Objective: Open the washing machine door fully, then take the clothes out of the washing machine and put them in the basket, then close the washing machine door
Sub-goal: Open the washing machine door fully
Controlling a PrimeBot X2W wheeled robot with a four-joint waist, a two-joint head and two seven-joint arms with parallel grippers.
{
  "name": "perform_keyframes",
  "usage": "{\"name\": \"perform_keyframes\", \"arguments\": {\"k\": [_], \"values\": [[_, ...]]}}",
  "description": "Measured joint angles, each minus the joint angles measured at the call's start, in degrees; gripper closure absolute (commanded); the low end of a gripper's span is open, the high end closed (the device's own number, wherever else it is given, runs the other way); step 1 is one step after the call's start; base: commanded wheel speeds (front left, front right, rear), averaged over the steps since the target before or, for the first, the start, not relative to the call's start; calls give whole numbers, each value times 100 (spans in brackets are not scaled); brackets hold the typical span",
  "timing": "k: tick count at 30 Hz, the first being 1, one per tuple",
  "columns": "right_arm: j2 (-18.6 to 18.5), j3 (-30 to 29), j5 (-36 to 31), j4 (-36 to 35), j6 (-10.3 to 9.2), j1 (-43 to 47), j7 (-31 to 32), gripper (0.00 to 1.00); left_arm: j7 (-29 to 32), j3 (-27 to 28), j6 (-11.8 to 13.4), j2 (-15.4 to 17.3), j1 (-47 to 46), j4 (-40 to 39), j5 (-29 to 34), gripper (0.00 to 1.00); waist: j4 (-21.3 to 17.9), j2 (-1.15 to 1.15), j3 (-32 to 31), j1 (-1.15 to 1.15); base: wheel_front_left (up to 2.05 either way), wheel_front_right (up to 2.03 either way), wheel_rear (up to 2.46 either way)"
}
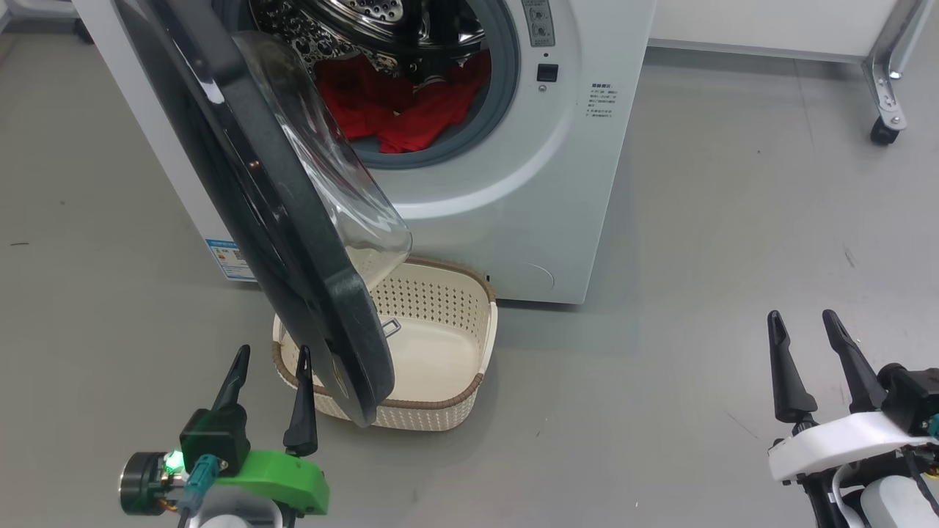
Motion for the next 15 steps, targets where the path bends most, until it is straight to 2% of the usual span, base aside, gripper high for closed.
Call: {"name": "perform_keyframes", "arguments": {"k": [15], "values": [[103, -109, -151, 2, 101, 38, 0, 0, 0, -1, 0, 0, 0, 11, -1, 0, -19, 0, -5, 0, 0, 0, 0]]}}
